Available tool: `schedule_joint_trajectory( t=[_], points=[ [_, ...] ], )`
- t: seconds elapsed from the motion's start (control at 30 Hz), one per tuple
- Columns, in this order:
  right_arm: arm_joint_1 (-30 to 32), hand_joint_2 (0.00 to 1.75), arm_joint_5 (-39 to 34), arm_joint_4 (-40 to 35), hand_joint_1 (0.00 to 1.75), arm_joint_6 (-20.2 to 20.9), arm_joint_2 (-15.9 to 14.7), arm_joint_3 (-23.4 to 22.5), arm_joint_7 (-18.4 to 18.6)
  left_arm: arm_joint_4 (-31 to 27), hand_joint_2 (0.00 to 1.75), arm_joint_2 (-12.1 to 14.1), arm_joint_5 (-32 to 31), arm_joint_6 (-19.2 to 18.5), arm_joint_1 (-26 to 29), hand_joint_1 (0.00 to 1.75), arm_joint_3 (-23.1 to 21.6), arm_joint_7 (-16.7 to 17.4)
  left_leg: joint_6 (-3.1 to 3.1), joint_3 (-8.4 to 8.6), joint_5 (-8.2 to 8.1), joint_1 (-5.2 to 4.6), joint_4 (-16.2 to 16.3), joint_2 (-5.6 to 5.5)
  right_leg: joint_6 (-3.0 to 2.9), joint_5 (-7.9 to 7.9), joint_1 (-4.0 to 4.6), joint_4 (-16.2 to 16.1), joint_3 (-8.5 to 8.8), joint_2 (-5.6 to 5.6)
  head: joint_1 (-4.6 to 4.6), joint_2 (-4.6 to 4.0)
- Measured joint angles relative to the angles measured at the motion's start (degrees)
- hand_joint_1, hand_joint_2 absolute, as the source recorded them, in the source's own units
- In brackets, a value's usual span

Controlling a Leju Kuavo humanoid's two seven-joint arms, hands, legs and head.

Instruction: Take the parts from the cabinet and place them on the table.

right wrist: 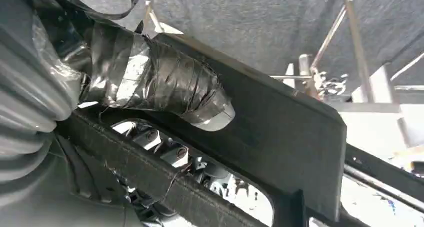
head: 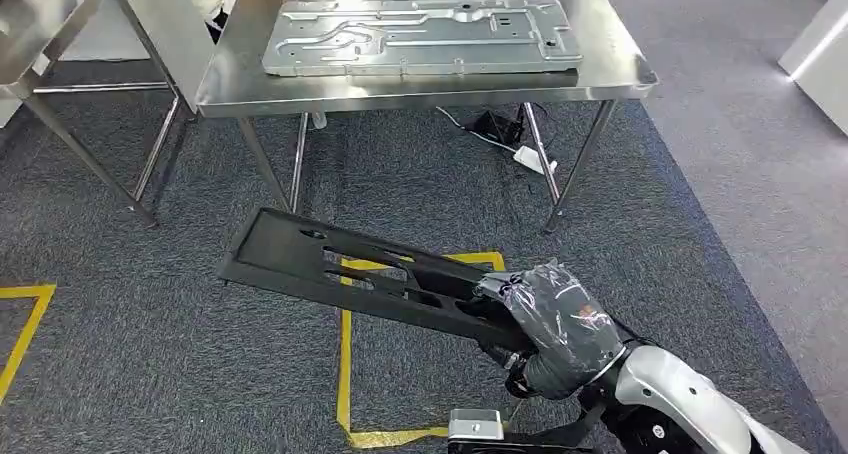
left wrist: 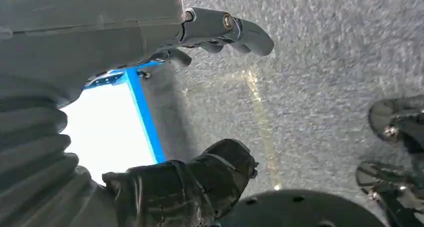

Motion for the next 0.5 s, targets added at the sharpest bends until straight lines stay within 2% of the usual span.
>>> schedule_joint_trajectory(
  t=[0.03,0.07,0.1,0.13,0.17,0.2,0.23,0.27,0.33,0.37,0.4,0.43,0.5],
  points=[
    [-0.2,1.75,-0.2,-0.1,1.75,0.3,-0.1,0.0,0.3,0.0,1.75,0.0,0.0,0.0,-0.1,0.0,0.0,0.0,0.43,1.09,0.42,1.05,-1.1,-0.76,0.38,-0.55,-0.11,0.1,0.33,0.04,-0.09,0.02],
    [-0.3,1.75,-0.5,0.0,1.75,0.6,-0.2,-0.1,0.4,0.0,1.75,0.0,0.0,0.0,-0.1,0.0,0.0,-0.1,0.54,1.81,0.28,0.81,-1.7,-1.37,0.5,-1.07,-0.27,1.7,0.19,3.13,0.09,0.0],
    [-0.5,1.75,-0.7,0.0,1.75,0.8,-0.6,-0.1,0.5,0.0,1.75,0.0,0.0,0.0,-0.2,0.0,0.0,-0.1,1.08,2.16,0.14,0.9,-1.7,-1.29,0.36,-2.65,-0.16,5.5,-2.02,5.24,0.15,0.02],
    [-0.6,1.75,-1.1,0.0,1.75,1.4,-0.8,-0.2,0.9,0.0,1.75,0.0,0.0,0.0,-0.2,0.0,0.0,-0.1,1.32,2.35,-0.06,1.0,-1.7,-1.64,0.4,-4.27,-0.13,10.3,-5.07,6.24,0.48,0.02],
    [-0.5,1.75,-1.7,0.0,1.75,2.1,-1.2,-0.2,1.5,0.0,1.75,0.0,0.0,0.0,-0.3,0.0,0.0,-0.1,1.45,2.71,-0.47,1.02,-1.7,-2.29,0.52,-5.49,-0.21,15.2,-8.54,6.71,0.79,0.02],
    [-0.5,1.75,-2.5,0.1,1.75,2.6,-1.6,-0.2,1.9,0.0,1.75,0.0,0.1,-0.2,-0.3,0.0,0.0,-0.1,1.44,3.06,-0.84,1.02,-1.7,-2.76,0.65,-5.35,-0.25,17.9,-11.03,6.83,0.72,0.0],
    [-0.6,1.75,-3.1,0.1,1.75,2.8,-1.9,-0.2,2.1,0.0,1.75,0.0,0.1,-0.2,-0.2,0.0,0.0,-0.1,1.35,3.57,-1.27,1.05,-1.6,-3.26,0.78,-3.8,-0.28,17.9,-12.23,6.83,0.74,0.02],
    [-0.6,1.75,-3.5,0.2,1.75,3.0,-2.3,-0.3,2.3,0.0,1.75,0.0,0.2,-0.2,-0.2,0.0,0.0,-0.1,1.19,4.23,-1.78,1.17,-1.5,-3.61,0.89,-1.04,-0.34,15.6,-12.19,6.82,0.83,0.0],
    [-0.9,1.75,-3.8,0.2,1.75,3.2,-2.7,-0.6,2.3,0.0,1.75,0.0,0.2,-0.2,-0.1,0.0,0.0,-0.1,0.59,5.71,-3.28,1.5,-0.9,-4.33,1.26,6.36,-0.67,5.8,-9.33,6.86,0.85,0.0],
    [-1.0,1.75,-4.0,0.2,1.75,3.3,-2.9,-0.6,2.3,0.0,1.75,0.0,0.2,-0.2,0.0,0.0,0.0,-0.1,0.07,5.38,-4.05,1.46,-0.7,-4.48,1.35,6.45,-0.82,3.8,-8.45,7.2,0.85,0.0],
    [-1.3,1.75,-4.3,0.2,1.75,3.6,-3.1,-0.7,2.5,0.0,1.75,0.1,0.2,-0.2,-0.3,0.0,0.0,-0.1,-0.37,5.31,-4.93,1.18,0.1,-4.79,0.9,5.57,-0.51,2.3,-7.77,7.67,0.98,0.0],
    [-1.3,1.75,-4.8,0.2,1.75,3.7,-3.4,-0.7,2.8,0.0,1.75,0.1,0.2,-0.2,-0.3,0.0,0.0,-0.1,-0.63,5.39,-4.88,1.21,-0.4,-4.87,0.22,5.39,-0.51,2.8,-7.84,7.61,0.92,0.02],
    [-1.6,1.75,-6.7,0.2,1.75,3.3,-4.2,-1.3,3.9,0.0,1.75,0.1,0.4,-0.2,-0.2,0.0,0.0,-0.1,-1.01,5.8,-5.22,1.21,-0.7,-4.94,-0.47,4.96,-0.34,2.7,-7.75,7.61,0.65,0.0]
  ],
)
